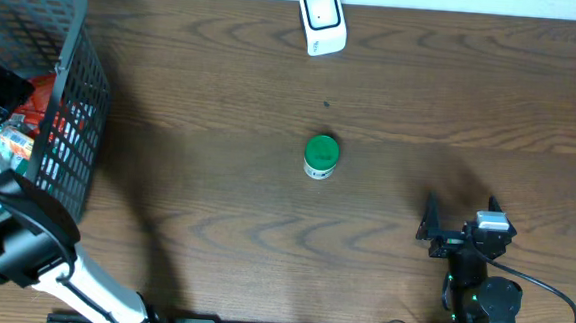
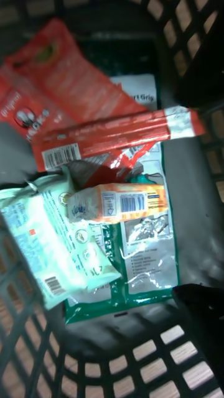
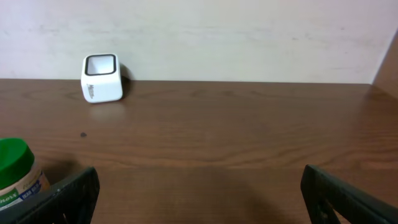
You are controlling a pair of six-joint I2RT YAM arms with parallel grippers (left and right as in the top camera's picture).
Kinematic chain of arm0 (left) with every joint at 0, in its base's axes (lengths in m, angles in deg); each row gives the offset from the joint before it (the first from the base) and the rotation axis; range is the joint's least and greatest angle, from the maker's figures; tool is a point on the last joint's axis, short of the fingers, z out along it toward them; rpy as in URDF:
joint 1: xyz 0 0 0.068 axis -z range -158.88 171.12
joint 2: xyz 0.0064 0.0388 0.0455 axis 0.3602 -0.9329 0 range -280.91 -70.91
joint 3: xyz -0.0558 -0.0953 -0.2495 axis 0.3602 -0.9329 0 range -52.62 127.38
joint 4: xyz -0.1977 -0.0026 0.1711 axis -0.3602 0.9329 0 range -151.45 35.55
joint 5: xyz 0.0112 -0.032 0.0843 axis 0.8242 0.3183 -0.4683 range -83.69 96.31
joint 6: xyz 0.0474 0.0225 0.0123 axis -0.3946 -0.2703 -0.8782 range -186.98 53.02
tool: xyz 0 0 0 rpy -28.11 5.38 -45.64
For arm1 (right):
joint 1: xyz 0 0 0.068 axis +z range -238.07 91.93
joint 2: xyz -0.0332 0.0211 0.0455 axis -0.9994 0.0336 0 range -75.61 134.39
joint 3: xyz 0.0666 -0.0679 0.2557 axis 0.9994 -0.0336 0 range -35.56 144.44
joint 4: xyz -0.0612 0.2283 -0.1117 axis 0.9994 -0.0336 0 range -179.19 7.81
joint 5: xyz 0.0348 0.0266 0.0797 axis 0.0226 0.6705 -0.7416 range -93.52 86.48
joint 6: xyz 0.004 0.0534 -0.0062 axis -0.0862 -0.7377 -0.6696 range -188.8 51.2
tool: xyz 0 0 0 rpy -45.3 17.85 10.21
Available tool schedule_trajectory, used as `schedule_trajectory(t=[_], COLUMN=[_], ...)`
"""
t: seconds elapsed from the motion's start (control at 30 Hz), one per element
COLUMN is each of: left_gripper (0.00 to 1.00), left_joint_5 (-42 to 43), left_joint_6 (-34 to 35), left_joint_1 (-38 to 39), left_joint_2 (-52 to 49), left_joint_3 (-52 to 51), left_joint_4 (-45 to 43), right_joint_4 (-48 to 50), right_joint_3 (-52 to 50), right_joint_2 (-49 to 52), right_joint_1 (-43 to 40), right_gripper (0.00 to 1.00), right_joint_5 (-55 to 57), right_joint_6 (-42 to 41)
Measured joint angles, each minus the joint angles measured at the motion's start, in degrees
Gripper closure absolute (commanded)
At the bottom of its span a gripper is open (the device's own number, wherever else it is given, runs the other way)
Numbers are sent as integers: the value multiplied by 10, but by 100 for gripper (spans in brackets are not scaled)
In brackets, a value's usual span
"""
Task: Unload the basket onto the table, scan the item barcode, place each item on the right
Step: 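Release the jar and move the left gripper back over the basket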
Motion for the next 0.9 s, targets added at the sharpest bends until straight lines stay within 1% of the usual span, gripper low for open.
schedule_trajectory(t=[0.1,0.37,0.6,0.8,0.9], left_gripper=[12,21,22,22,25], left_joint_5=[0,-1,-11,-16,-17], left_joint_6=[0,0,0,0,0], left_joint_1=[0,0,0,0,0], left_joint_2=[-20,-46,-47,-47,-47], left_joint_3=[0,0,-2,-33,-50], left_joint_4=[0,0,-5,-35,-47], right_joint_4=[0,0,0,0,0], right_joint_3=[0,0,0,0,0], right_joint_2=[0,0,0,0,0], right_joint_1=[0,0,0,0,0], right_gripper=[1,1,1,1,1], right_joint_5=[0,0,0,0,0], right_joint_6=[0,0,0,0,0])
